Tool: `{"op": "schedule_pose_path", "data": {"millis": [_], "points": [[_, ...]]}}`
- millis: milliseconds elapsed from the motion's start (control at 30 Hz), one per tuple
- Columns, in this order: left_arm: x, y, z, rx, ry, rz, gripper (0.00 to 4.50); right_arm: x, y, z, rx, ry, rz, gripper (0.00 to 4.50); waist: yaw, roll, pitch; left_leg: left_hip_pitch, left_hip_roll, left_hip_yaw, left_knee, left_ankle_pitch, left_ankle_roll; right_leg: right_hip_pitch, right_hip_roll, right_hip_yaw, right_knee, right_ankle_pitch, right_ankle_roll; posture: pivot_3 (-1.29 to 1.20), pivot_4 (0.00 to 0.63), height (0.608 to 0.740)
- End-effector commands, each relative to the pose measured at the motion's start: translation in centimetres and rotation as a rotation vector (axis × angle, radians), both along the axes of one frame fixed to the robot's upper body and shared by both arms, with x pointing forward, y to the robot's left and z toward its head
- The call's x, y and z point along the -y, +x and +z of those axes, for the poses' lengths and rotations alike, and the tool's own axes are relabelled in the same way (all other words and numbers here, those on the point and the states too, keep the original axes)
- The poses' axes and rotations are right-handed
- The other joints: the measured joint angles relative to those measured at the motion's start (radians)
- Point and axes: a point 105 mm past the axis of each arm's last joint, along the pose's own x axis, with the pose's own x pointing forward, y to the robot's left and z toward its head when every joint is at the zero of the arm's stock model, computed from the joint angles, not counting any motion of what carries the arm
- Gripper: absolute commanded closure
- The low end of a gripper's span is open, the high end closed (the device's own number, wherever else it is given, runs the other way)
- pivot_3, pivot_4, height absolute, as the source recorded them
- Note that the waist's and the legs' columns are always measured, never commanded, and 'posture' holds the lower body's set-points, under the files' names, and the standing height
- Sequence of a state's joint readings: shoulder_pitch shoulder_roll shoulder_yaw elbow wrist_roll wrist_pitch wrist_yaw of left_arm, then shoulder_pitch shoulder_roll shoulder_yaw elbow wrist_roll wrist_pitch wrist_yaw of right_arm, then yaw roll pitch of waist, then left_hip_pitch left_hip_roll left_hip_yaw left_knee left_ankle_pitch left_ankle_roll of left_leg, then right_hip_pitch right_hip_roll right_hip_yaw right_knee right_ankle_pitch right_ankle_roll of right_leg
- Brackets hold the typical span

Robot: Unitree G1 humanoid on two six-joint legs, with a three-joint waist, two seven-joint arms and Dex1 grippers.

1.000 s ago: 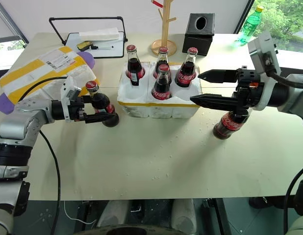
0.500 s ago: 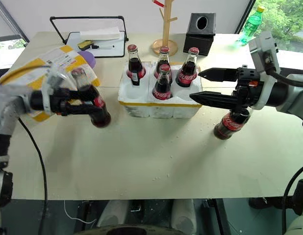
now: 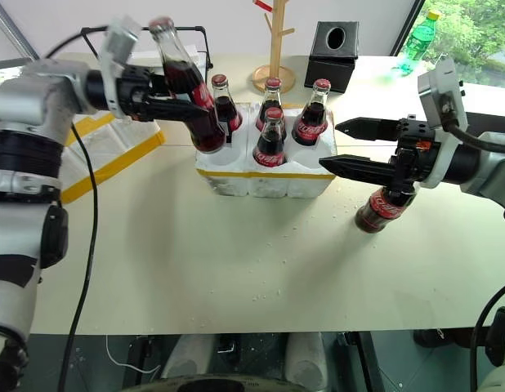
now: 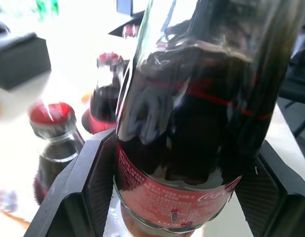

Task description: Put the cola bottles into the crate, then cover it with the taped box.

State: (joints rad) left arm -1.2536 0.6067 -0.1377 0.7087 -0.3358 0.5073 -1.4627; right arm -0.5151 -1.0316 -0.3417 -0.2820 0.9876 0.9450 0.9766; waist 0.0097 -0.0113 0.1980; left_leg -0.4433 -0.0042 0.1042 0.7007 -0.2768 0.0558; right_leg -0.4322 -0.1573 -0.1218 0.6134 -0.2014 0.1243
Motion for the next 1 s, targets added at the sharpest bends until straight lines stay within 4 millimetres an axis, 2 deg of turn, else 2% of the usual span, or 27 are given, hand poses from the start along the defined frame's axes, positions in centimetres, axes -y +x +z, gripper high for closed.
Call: {"op": "schedule_pose_path", "data": {"millis": [33, 333, 500, 667, 733, 767, 833, 1000], "points": [[0.6, -0.4, 2.3, 0.121, 0.009, -0.048, 1.69, 0.1, -0.8, 1.4, 0.071, 0.011, -0.003, 0.0, 0.0, 0.0, 0.0, 0.0, 0.0, 0.0, 0.0, 0.0, 0.0, -0.001, 0.0, 0.001, 0.0, 0.0, 0.0, 0.0, 0.15, 0.74], [2.1, 0.0, -0.5, 0.114, 0.063, -0.084, 1.69, 0.3, -0.9, 1.1, 0.064, 0.023, -0.022, 0.0, 0.004, 0.0, 0.0, -0.001, 0.0, -0.001, 0.001, 0.0, 0.001, -0.001, -0.001, 0.001, 0.0, 0.0, 0.0, 0.0, 0.15, 0.74], [1.7, 0.6, -3.8, 0.141, 0.158, -0.042, 1.69, 0.1, -0.8, 0.9, 0.064, 0.03, -0.024, 0.0, 0.002, 0.001, 0.0, 0.0, 0.0, -0.001, 0.0, 0.0, 0.001, -0.001, 0.0, 0.001, 0.0, 0.0, 0.0, 0.0, 0.15, 0.74], [1.5, 1.1, -6.3, 0.12, 0.161, 0.017, 1.69, 0.0, -0.6, 0.9, 0.067, 0.035, -0.025, 0.0, 0.001, 0.0, 0.0, 0.0, 0.001, -0.001, 0.0, 0.0, 0.001, -0.001, 0.0, 0.001, 0.0, 0.0, -0.001, 0.0, 0.15, 0.74], [1.6, 1.2, -6.5, 0.112, 0.146, 0.032, 1.69, 0.0, -0.6, 1.0, 0.068, 0.036, -0.026, 0.0, 0.002, 0.0, 0.0, 0.0, 0.001, -0.001, 0.0, 0.0, 0.001, -0.001, 0.0, 0.001, 0.001, 0.0, -0.001, 0.0, 0.15, 0.74], [1.7, 1.2, -6.2, 0.114, 0.131, 0.033, 0.66, 0.0, -0.5, 1.0, 0.069, 0.035, -0.026, 0.0, 0.002, 0.001, 0.0, 0.0, 0.001, -0.001, 0.0, 0.0, 0.001, -0.001, 0.0, 0.001, 0.001, 0.0, -0.001, 0.0, 0.15, 0.74], [1.6, 1.1, -5.6, 0.114, 0.1, 0.04, 0.04, 0.0, -0.5, 1.0, 0.073, 0.033, -0.028, 0.0, 0.003, 0.001, 0.0, 0.001, 0.001, -0.001, 0.001, 0.0, 0.001, 0.0, 0.0, 0.001, 0.0, 0.001, -0.001, 0.0, 0.15, 0.74], [0.9, 0.5, -3.2, 0.106, 0.02, 0.053, 0.04, -0.1, -0.4, 1.2, 0.08, 0.033, -0.031, 0.0, 0.003, 0.0, 0.0, 0.0, 0.001, -0.001, 0.001, 0.0, 0.001, 0.0, 0.0, 0.001, 0.001, 0.001, -0.001, 0.0, 0.15, 0.74]]}}
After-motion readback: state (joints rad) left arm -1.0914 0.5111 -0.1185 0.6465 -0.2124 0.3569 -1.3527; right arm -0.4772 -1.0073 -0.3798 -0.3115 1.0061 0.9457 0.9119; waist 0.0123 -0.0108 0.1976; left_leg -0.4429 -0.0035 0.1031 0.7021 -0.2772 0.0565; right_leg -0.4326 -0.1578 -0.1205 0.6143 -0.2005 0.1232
